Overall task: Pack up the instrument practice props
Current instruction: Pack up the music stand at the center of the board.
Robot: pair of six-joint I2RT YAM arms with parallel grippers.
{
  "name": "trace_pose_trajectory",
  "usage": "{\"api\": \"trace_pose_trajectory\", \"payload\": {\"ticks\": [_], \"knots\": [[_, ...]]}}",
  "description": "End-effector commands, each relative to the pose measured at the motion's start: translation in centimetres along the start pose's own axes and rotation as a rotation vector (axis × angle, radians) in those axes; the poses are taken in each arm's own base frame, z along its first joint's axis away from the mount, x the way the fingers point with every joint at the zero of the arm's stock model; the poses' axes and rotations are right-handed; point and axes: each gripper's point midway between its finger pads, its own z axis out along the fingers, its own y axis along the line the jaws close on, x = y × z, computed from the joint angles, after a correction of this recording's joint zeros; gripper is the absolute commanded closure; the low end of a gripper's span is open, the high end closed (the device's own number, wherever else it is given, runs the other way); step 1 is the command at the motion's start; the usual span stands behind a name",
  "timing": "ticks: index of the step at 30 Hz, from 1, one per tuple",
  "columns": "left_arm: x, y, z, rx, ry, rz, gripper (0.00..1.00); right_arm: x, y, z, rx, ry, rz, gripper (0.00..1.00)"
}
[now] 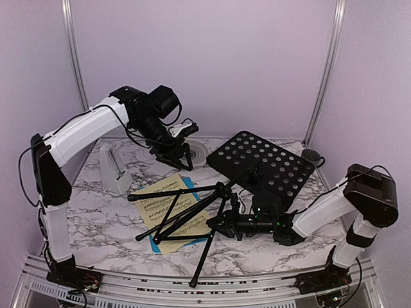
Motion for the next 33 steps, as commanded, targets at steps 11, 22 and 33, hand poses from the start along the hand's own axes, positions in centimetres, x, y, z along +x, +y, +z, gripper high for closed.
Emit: {"api": "trace_pose_trajectory", "payload": {"ticks": [11,22,33], "knots": [[9.2,-1.6,-3.9,-0.197,0.138,0.008,0.45,-1.3,5.4,-0.3,-0.170,-0.070,-0.146,0.96],[11.5,-1.2,-2.3,-0.197,0.216,-0.014,0.62,-1.3,5.4,-0.3,-0.171,-0.070,-0.148,0.97],[12.6,-2.4,-0.4,-0.121,0.252,-0.026,0.99,-1.8,6.3,-0.2,-0.192,-0.092,-0.157,0.97]]}}
